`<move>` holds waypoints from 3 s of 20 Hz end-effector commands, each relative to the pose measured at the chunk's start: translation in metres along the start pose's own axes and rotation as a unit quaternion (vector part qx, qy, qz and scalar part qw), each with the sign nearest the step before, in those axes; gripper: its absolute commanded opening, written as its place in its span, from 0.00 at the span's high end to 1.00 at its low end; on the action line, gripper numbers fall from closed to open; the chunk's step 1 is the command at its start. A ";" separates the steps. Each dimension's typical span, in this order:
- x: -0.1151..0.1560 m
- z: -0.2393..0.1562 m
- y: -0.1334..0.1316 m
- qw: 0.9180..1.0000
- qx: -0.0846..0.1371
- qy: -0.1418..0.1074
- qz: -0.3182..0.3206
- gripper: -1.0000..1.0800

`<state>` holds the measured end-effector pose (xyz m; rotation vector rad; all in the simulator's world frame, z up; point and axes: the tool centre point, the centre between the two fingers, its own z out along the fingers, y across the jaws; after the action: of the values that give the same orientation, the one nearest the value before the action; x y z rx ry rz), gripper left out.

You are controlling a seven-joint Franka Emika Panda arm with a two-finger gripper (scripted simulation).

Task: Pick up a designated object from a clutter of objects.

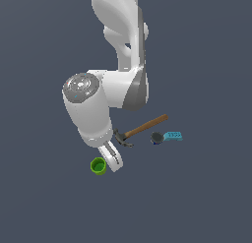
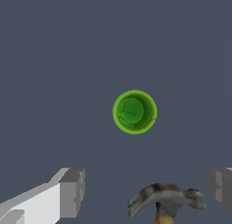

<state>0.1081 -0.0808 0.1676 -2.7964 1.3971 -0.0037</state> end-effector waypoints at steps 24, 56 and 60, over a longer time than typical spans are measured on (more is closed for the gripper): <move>0.039 0.078 0.007 0.983 -0.007 0.003 0.182 0.04; 0.037 0.117 0.008 0.983 -0.007 0.004 0.184 1.00; 0.030 0.103 0.009 0.983 -0.007 0.003 0.184 1.00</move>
<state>0.1206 -0.1108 0.0576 -2.5041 1.8990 0.0039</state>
